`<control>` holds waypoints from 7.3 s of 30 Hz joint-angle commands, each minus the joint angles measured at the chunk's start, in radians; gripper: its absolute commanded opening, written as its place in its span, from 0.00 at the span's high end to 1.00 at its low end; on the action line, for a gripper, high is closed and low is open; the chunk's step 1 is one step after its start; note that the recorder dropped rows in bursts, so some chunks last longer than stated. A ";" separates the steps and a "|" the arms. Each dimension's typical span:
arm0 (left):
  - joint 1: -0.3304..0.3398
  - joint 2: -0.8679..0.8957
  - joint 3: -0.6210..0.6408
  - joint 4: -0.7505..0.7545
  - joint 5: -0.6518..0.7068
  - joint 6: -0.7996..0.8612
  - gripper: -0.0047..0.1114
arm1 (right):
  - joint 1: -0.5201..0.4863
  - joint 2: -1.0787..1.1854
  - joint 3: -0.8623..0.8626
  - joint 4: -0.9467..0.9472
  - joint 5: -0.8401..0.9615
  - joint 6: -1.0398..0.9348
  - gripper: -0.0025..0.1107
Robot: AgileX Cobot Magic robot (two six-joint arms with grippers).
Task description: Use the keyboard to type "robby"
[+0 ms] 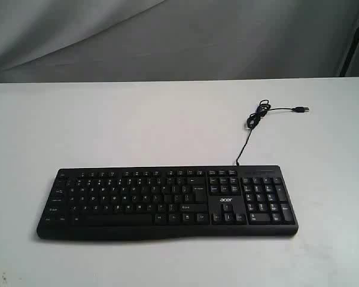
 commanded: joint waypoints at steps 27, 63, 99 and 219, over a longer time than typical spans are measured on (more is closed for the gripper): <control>-0.006 -0.003 0.004 0.005 -0.006 -0.003 0.96 | -0.001 -0.003 0.004 -0.105 -1.242 0.133 0.98; -0.006 -0.003 0.004 0.005 -0.006 -0.003 0.96 | 0.036 1.383 -1.340 -1.618 -1.315 1.590 0.98; -0.006 -0.003 0.004 0.005 -0.006 -0.003 0.96 | 0.354 1.844 -1.488 0.656 0.472 -1.122 0.98; -0.006 -0.003 0.004 0.005 -0.006 -0.003 0.96 | 0.657 2.190 -1.665 0.409 0.433 -1.047 0.98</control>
